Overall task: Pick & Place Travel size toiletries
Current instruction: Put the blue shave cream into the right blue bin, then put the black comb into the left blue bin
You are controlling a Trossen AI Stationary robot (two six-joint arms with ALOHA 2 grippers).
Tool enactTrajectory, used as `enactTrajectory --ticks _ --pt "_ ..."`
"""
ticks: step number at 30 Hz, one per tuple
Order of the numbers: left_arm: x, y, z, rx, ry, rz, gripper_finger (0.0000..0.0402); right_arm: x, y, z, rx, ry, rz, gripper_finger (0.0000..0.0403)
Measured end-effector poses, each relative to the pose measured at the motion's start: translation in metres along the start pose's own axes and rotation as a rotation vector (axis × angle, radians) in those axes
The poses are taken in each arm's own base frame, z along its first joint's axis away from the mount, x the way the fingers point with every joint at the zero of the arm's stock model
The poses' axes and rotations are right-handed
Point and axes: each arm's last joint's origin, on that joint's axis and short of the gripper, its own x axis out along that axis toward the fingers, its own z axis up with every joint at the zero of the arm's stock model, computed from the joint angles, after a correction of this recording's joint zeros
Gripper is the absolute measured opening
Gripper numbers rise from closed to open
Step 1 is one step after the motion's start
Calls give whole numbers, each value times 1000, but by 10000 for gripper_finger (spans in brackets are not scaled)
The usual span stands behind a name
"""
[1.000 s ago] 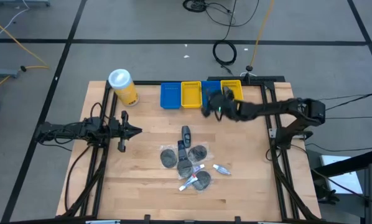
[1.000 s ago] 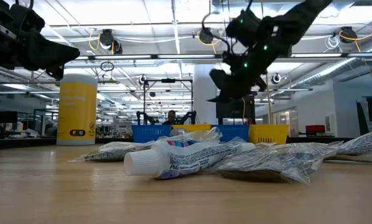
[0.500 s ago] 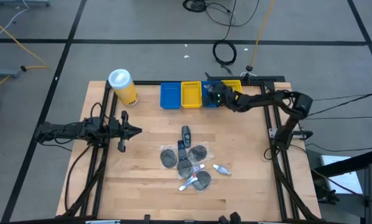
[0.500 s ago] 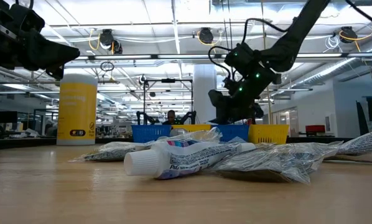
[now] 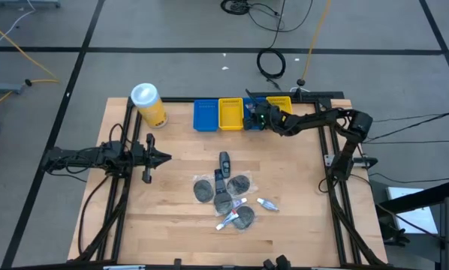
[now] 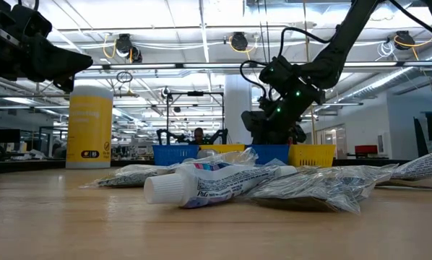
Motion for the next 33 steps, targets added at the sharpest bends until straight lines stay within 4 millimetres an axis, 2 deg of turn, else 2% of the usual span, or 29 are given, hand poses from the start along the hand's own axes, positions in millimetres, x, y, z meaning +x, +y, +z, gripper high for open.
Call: enactTrajectory --ticks 7,11,15,19,23,26,29,33 --pt "0 0 0 0 0 0 19 -1 1 1 -43 -6 4 197" --pt "0 0 0 0 0 0 19 -9 2 10 -71 -42 21 210" --pt "0 0 0 0 1 0 19 -33 15 24 -150 -99 76 212" --pt "0 0 0 0 0 0 19 -74 39 27 -308 -132 173 208" --pt "0 0 0 0 0 0 19 -118 61 1 -460 -136 316 200" --pt "0 0 0 0 0 0 19 -147 66 -31 -516 -137 434 195" --pt "0 0 0 0 0 0 19 -166 65 -67 -529 -179 572 190" --pt "0 0 0 0 1 0 19 -185 54 -112 -529 -246 745 184"
